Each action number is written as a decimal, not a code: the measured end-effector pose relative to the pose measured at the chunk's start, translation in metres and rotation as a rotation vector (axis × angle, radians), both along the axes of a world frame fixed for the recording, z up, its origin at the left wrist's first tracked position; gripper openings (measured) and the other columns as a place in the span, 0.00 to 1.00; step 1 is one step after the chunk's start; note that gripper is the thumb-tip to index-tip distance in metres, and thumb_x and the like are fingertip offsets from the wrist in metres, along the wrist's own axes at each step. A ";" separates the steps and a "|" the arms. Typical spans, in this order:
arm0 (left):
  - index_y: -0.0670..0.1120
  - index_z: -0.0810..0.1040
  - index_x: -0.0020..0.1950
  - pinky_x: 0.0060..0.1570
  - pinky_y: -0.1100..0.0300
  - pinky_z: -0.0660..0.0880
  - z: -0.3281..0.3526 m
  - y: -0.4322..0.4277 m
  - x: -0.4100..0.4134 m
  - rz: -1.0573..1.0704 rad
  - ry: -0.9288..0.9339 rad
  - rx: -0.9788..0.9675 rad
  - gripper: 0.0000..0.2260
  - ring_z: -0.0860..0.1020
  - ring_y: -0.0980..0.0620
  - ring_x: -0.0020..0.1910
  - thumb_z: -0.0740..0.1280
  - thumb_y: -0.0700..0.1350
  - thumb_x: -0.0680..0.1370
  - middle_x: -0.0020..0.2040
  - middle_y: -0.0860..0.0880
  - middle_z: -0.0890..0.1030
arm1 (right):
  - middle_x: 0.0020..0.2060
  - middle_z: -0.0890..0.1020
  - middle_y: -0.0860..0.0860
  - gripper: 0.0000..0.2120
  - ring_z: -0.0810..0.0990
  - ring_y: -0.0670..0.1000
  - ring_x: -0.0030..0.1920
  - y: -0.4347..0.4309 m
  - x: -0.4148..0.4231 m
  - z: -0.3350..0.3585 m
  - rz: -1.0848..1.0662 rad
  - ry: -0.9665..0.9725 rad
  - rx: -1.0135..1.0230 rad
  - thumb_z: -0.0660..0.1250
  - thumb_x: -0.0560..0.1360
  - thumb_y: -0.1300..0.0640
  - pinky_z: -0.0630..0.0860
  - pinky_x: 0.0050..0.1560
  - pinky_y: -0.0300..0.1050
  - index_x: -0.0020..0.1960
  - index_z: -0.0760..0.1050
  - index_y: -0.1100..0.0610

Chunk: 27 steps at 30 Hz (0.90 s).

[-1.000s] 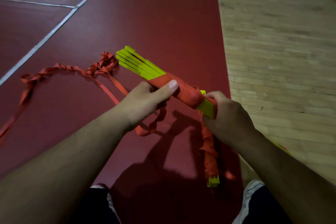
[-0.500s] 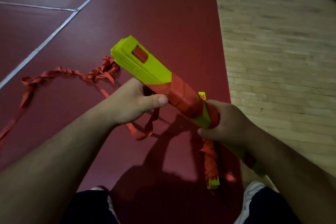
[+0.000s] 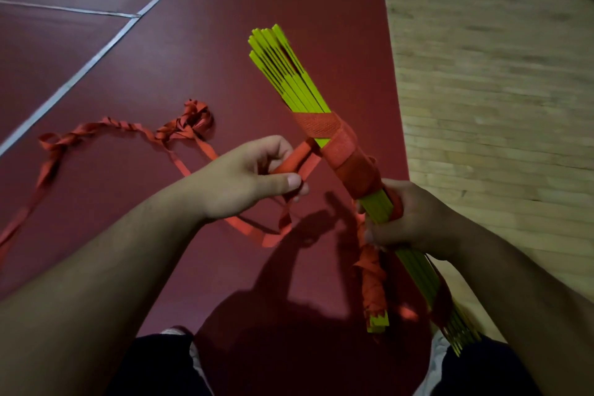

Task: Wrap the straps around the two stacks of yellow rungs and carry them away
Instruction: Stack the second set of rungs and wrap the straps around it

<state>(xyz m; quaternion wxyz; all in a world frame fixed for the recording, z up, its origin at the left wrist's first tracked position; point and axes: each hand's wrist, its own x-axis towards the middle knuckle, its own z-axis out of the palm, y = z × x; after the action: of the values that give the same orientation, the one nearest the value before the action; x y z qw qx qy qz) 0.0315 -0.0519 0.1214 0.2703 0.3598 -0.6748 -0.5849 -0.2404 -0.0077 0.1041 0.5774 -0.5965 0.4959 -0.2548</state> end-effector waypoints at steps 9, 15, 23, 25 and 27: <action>0.46 0.76 0.39 0.44 0.51 0.72 0.007 -0.005 0.006 0.031 -0.071 -0.081 0.09 0.75 0.46 0.39 0.66 0.47 0.78 0.36 0.42 0.77 | 0.31 0.80 0.57 0.19 0.78 0.56 0.29 -0.003 -0.002 -0.001 -0.003 0.015 -0.011 0.78 0.57 0.59 0.74 0.34 0.50 0.46 0.78 0.55; 0.52 0.73 0.40 0.35 0.43 0.75 0.006 -0.002 0.003 0.097 -0.148 -0.235 0.09 0.71 0.48 0.32 0.67 0.56 0.74 0.34 0.50 0.71 | 0.30 0.78 0.57 0.25 0.77 0.55 0.27 -0.003 -0.004 -0.004 -0.057 -0.025 0.062 0.76 0.57 0.64 0.75 0.31 0.46 0.50 0.72 0.68; 0.45 0.67 0.41 0.30 0.60 0.71 0.003 0.002 -0.006 0.132 -0.090 -0.155 0.05 0.75 0.51 0.29 0.63 0.41 0.74 0.35 0.47 0.79 | 0.30 0.78 0.56 0.23 0.77 0.53 0.27 -0.003 -0.002 -0.003 -0.041 -0.024 0.086 0.73 0.59 0.67 0.75 0.30 0.44 0.51 0.71 0.70; 0.48 0.70 0.47 0.29 0.64 0.68 0.004 0.002 -0.007 0.163 -0.076 -0.151 0.03 0.73 0.51 0.31 0.63 0.43 0.75 0.36 0.43 0.75 | 0.30 0.77 0.56 0.23 0.76 0.52 0.26 -0.003 -0.001 -0.003 -0.042 -0.030 0.097 0.73 0.59 0.67 0.75 0.29 0.43 0.51 0.71 0.70; 0.53 0.73 0.55 0.30 0.64 0.67 0.005 0.002 -0.007 0.134 -0.021 -0.127 0.07 0.71 0.50 0.33 0.63 0.45 0.78 0.37 0.42 0.72 | 0.30 0.77 0.56 0.22 0.77 0.53 0.26 -0.002 -0.001 -0.002 -0.038 -0.034 0.103 0.73 0.59 0.67 0.75 0.29 0.43 0.51 0.71 0.68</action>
<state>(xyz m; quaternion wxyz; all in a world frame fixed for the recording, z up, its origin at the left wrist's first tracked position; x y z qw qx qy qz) 0.0241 -0.0502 0.1265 0.3241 0.3923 -0.6877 -0.5178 -0.2410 -0.0097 0.1017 0.6108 -0.5522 0.5095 -0.2498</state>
